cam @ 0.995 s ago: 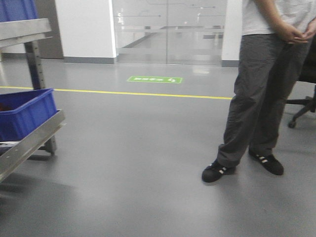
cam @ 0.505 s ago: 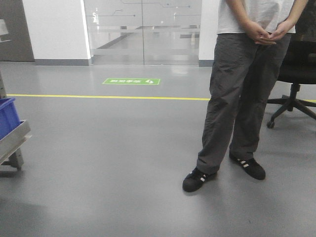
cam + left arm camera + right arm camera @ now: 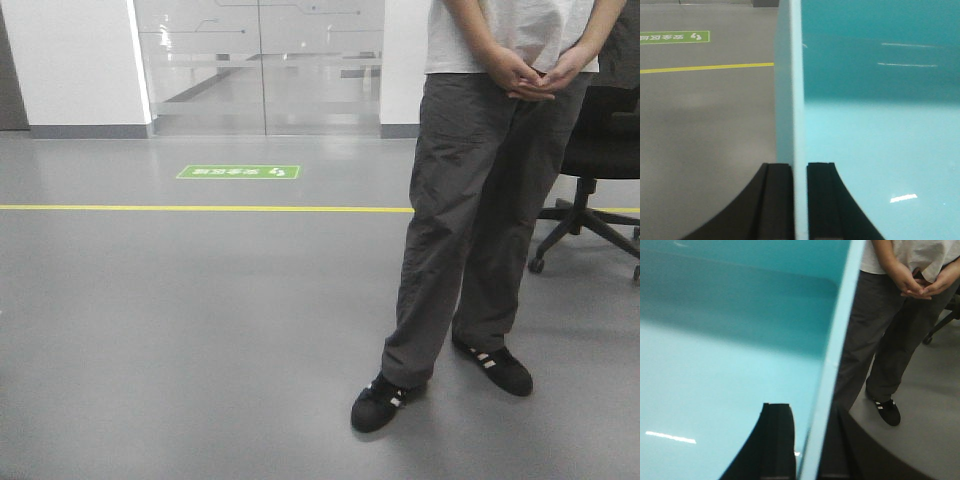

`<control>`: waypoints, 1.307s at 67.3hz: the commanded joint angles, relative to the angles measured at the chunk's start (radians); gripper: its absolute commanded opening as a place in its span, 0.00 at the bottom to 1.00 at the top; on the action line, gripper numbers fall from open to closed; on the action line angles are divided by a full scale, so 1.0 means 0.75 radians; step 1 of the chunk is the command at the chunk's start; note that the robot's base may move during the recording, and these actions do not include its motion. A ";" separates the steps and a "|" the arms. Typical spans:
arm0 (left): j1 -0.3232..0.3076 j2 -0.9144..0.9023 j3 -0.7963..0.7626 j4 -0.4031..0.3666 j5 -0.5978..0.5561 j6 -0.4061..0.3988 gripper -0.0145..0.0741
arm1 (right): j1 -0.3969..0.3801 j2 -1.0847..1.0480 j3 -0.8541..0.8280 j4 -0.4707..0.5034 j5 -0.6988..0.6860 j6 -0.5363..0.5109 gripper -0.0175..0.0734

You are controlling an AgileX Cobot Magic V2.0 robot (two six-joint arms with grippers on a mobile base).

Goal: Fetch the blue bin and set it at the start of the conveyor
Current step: 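Hold the bin in both grippers while the base turns toward the red conveyor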

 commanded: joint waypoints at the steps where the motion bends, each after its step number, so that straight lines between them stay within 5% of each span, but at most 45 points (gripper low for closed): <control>1: -0.029 -0.013 -0.013 -0.134 -0.091 -0.009 0.04 | 0.021 -0.009 -0.014 0.087 -0.159 -0.034 0.02; 88: -0.029 -0.013 -0.013 -0.099 -0.091 -0.009 0.04 | 0.021 -0.009 -0.014 0.087 -0.159 -0.034 0.02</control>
